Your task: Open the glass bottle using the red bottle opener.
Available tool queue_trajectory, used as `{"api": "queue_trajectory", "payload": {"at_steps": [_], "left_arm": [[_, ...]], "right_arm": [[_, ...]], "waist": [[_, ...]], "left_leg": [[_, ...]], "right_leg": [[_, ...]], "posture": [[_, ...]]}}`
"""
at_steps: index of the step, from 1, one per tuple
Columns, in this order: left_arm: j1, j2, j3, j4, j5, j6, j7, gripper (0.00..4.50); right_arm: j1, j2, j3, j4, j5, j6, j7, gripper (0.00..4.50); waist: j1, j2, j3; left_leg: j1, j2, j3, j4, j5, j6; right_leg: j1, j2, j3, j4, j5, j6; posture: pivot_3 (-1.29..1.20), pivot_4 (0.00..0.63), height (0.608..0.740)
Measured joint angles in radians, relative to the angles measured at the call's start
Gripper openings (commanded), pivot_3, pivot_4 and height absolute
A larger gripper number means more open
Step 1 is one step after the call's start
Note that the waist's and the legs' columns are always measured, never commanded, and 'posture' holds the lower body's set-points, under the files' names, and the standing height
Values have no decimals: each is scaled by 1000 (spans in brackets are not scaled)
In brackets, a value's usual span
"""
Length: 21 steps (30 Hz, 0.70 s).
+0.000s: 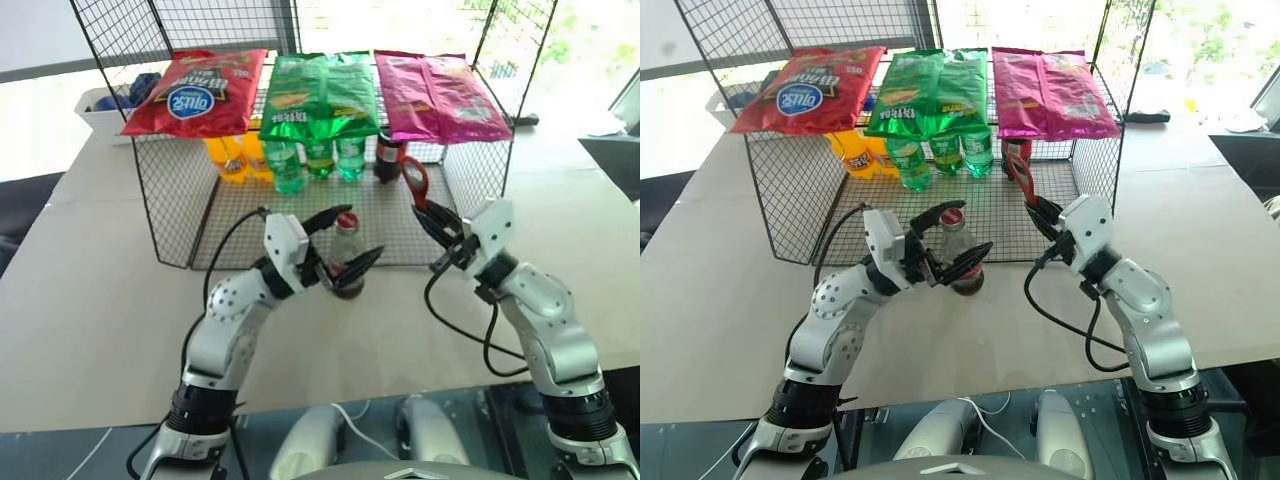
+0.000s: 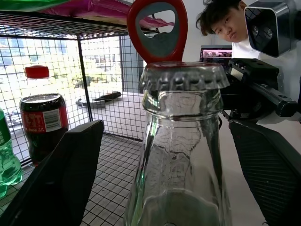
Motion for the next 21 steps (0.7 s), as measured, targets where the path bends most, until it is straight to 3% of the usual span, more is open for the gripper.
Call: {"api": "queue_trajectory", "payload": {"at_steps": [3,5,15,21], "left_arm": [[-2,-3,0,-5,-4,-7,-4,1867],[-6,-2,0,-12,-7,-18,-8,1571],[1,8,0,-19,-9,-29,-6,1400],[3,15,-1,-18,-9,-29,-5,1400]], "right_arm": [[1,-10,41,4,-49,-46,15,0],[1,-24,69,10,-94,-93,18,0],[-31,-51,155,125,-366,-384,-24,0],[-87,-78,173,244,-540,-590,-130,0]], "waist": [[0,0,0],[0,0,0],[0,0,-1],[0,0,-3]], "left_leg": [[0,0,0,0,0,0],[2,0,0,0,0,0],[5,0,1,0,1,-1],[6,0,1,0,1,-2]], "right_leg": [[0,0,0,0,0,0],[1,0,0,0,0,0],[4,1,0,0,0,0],[5,1,0,1,0,0]], "posture": [[0,150,734],[0,150,734],[0,150,734],[0,150,734]]}}
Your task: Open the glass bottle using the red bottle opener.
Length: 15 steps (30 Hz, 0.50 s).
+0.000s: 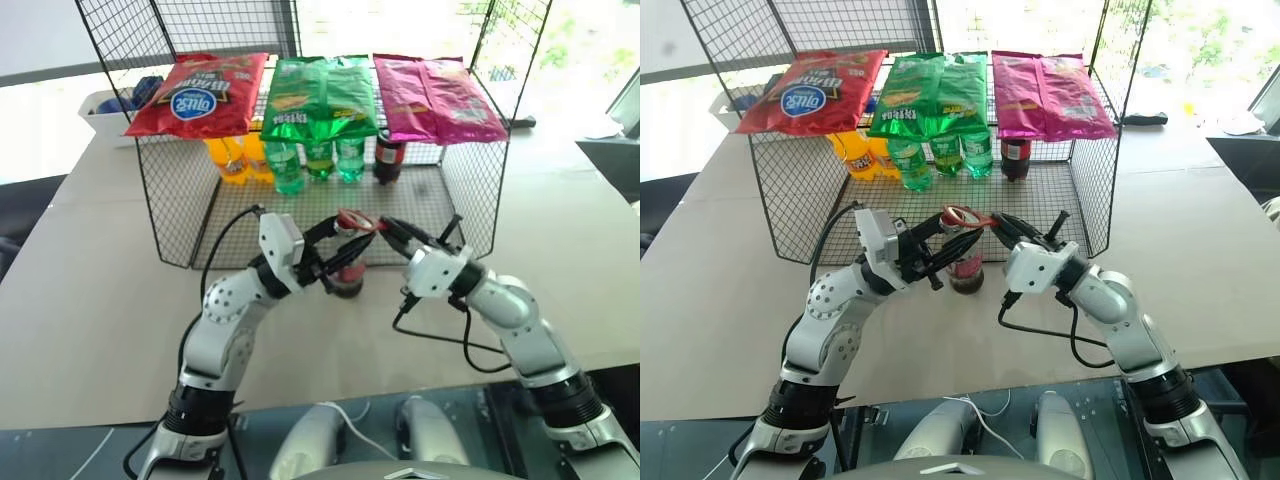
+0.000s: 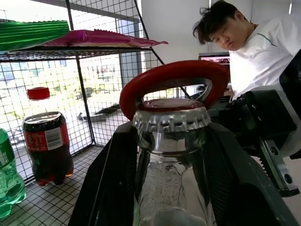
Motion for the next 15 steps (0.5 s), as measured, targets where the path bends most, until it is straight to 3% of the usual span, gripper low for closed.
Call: {"api": "queue_trajectory", "payload": {"at_steps": [7,15], "left_arm": [[-10,1,0,23,0,8,13,1400],[-20,0,3,34,8,32,36,1400]], "right_arm": [[-65,-1,18,152,-121,-150,-124,0],[-101,46,41,279,-127,-218,-185,0]], "waist": [[-1,1,-1],[-4,0,-3]], "left_leg": [[10,1,1,-1,0,-1],[19,2,2,-2,1,-1]], "right_leg": [[10,1,1,0,0,-1],[19,3,2,0,0,0]], "posture": [[0,150,734],[0,150,734]]}}
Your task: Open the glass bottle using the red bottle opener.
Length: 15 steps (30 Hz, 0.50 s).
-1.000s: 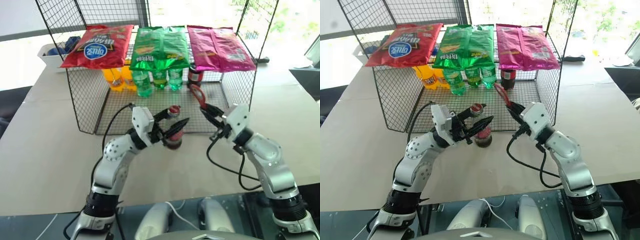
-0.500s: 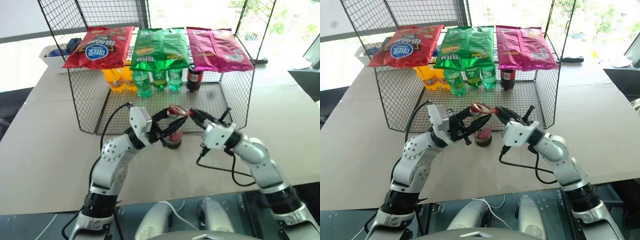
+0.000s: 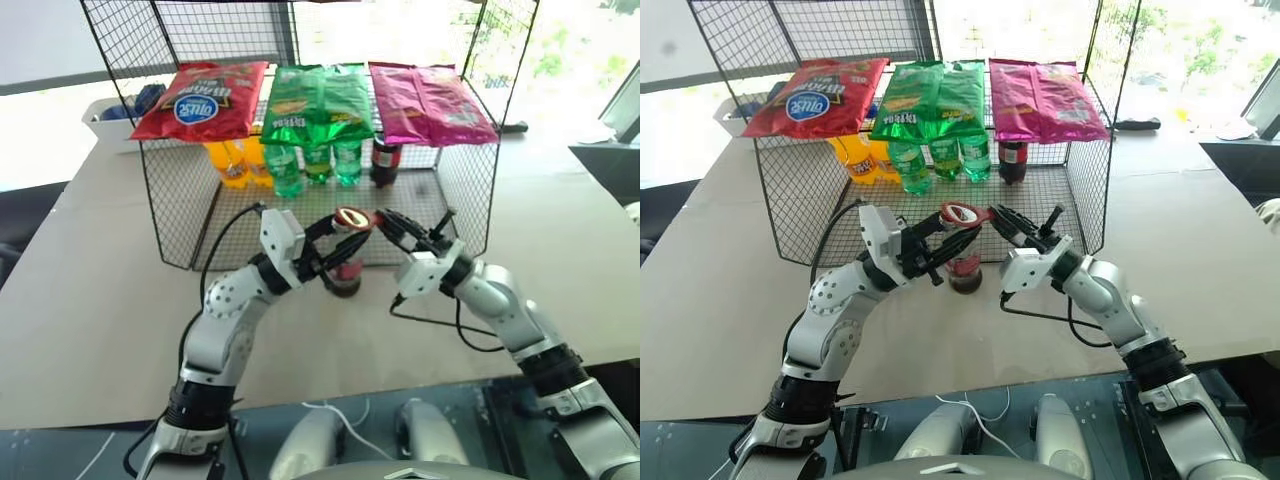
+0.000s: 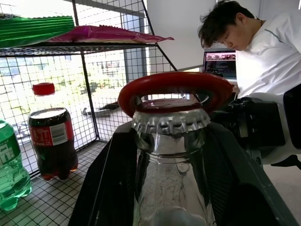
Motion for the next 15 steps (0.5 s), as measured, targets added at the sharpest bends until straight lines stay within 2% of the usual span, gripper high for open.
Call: {"api": "queue_trajectory", "payload": {"at_steps": [5,15], "left_arm": [[4,7,6,-11,0,21,10,1400],[2,8,6,-12,4,43,27,1400]], "right_arm": [[22,56,15,11,50,23,17,0],[17,50,16,-4,-14,64,-2,0]], "waist": [[-2,2,-2],[-6,5,-6]], "left_leg": [[0,1,0,0,0,0],[4,1,0,0,-2,3]], "right_leg": [[0,1,1,0,0,0],[2,1,1,0,-2,3]], "posture": [[0,150,734],[0,150,734]]}}
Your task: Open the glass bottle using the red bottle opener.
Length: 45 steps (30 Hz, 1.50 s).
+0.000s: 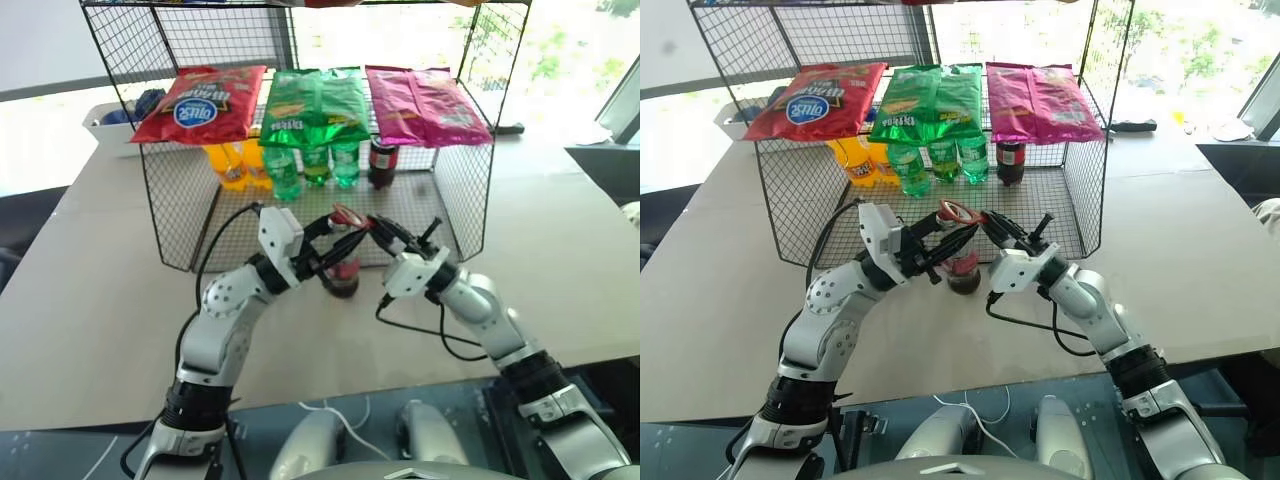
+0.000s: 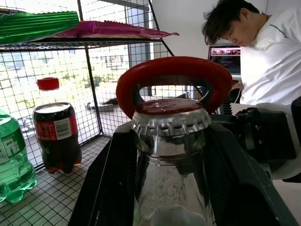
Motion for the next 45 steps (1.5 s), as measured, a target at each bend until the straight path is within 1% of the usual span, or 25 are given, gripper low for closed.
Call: {"api": "queue_trajectory", "payload": {"at_steps": [7,9,15,19,33,40,45], "left_arm": [[1,-1,-2,14,7,-7,3,1400],[0,-4,-4,21,13,-15,3,1400],[-7,-9,-9,35,22,-29,3,1400],[-9,-9,-11,38,29,-37,6,1400],[-19,-9,-29,44,37,-61,10,1400],[-31,-9,-47,46,43,-63,15,1400],[-31,-10,-46,46,42,-66,14,1400]], "right_arm": [[-17,-24,1,2,-29,-12,-9,0],[-24,-38,0,1,-58,-16,-26,0],[-44,-82,0,-10,-154,-18,-78,0],[-56,-97,1,-11,-181,-20,-87,0],[-97,-165,-30,-67,-227,-19,-94,0],[-116,-169,-38,-98,-245,-29,-108,0],[-108,-169,-39,-99,-222,-26,-106,0]], "waist": [[0,0,0],[-1,0,0],[-2,0,0],[-2,0,0],[-2,-3,5],[-1,-7,10],[-1,-7,10]], "left_leg": [[5,0,0,-1,0,0],[8,0,0,-2,-1,1],[8,0,-1,-2,-1,1],[8,0,-1,-2,-1,1],[7,0,-3,-3,-1,1],[7,0,-4,-7,-2,-3],[7,0,-4,-11,-2,-3]], "right_leg": [[5,0,0,0,-3,-3],[7,0,0,-1,-3,-3],[8,-1,0,-1,-3,-3],[8,-1,0,-1,-3,-3],[9,-3,-2,-3,-3,-3],[8,-4,-3,-5,-4,-3],[7,-4,-3,-7,-4,-3]], "posture": [[0,150,734],[0,150,734],[0,150,734],[0,150,734],[0,150,734],[0,150,734],[0,150,734]]}}
